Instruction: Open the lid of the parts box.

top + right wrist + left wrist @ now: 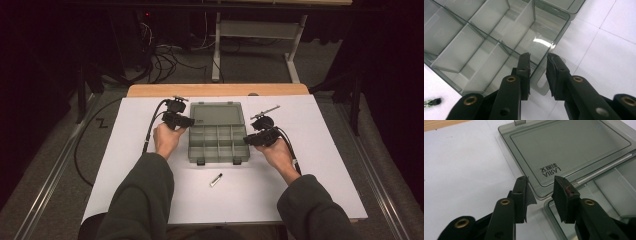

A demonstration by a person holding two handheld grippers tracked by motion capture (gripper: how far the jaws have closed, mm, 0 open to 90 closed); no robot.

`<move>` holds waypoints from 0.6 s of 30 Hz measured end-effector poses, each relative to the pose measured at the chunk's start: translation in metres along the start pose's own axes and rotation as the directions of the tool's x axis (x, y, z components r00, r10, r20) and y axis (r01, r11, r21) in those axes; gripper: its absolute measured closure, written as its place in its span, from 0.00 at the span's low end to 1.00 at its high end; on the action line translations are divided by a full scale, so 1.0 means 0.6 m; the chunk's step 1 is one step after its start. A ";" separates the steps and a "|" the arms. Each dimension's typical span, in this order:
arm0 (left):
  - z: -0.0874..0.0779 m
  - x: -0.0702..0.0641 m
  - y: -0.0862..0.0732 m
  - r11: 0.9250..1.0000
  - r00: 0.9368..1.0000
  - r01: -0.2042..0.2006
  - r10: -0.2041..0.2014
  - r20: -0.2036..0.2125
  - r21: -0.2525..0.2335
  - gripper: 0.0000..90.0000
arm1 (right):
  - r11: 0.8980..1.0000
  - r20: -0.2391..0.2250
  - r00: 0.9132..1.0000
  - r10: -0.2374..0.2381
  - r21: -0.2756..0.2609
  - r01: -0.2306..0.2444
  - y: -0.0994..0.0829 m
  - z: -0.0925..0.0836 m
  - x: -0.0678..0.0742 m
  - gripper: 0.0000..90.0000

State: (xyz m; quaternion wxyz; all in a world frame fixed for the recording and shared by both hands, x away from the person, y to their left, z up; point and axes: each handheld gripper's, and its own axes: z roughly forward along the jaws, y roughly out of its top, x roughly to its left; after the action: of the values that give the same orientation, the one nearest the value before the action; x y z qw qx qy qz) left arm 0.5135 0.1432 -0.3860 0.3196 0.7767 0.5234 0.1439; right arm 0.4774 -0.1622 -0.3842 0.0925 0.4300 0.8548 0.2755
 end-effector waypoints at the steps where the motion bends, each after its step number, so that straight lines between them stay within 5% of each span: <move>1: 0.000 0.000 0.000 1.000 1.000 0.000 0.000 0.000 0.000 0.68 | 1.000 0.000 1.000 0.000 0.000 0.000 0.000 0.000 0.000 0.83; 18: -0.034 -0.006 -0.006 0.999 0.999 -0.035 0.035 0.011 0.032 0.56 | 1.000 -0.011 1.000 -0.010 -0.018 0.010 -0.005 -0.006 0.005 0.76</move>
State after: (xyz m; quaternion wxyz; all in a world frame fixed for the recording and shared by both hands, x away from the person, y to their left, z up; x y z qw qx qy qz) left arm 0.4979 0.1482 -0.3725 0.3071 0.7915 0.5104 0.1369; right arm 0.4722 -0.1629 -0.3823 0.0928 0.4233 0.8550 0.2850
